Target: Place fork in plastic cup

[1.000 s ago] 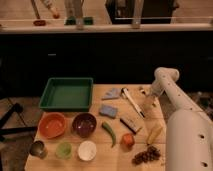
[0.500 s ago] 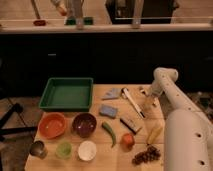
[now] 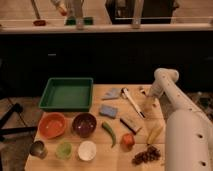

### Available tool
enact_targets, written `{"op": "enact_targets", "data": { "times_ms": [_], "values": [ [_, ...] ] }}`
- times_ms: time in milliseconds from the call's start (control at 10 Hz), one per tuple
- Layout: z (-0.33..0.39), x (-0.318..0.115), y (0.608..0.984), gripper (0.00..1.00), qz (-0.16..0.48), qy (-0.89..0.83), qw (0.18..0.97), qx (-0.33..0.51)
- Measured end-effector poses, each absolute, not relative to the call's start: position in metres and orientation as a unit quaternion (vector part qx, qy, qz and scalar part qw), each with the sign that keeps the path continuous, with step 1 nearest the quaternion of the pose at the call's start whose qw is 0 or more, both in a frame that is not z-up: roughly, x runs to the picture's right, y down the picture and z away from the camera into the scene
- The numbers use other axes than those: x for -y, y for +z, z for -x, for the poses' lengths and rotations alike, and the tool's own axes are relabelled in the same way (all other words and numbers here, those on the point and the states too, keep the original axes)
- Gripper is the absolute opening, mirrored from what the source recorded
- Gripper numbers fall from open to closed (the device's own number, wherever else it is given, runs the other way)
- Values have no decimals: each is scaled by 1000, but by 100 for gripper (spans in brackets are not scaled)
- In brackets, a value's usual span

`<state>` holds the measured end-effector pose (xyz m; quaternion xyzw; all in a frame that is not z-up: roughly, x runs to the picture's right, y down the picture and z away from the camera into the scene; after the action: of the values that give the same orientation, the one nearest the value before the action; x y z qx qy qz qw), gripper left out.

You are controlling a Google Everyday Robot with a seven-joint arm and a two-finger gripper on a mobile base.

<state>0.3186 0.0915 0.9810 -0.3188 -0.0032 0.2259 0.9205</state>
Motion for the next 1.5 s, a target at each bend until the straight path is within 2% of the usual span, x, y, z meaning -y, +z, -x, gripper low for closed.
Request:
{"op": "enact_targets", "data": {
  "times_ms": [100, 500, 1100, 1500],
  "values": [
    [-319, -91, 981, 39, 318, 226, 921, 3],
    [-320, -89, 974, 2, 321, 225, 920, 2],
    [-321, -89, 973, 0, 321, 224, 920, 1],
    [-314, -71, 959, 0, 286, 218, 933, 8]
  ]
}}
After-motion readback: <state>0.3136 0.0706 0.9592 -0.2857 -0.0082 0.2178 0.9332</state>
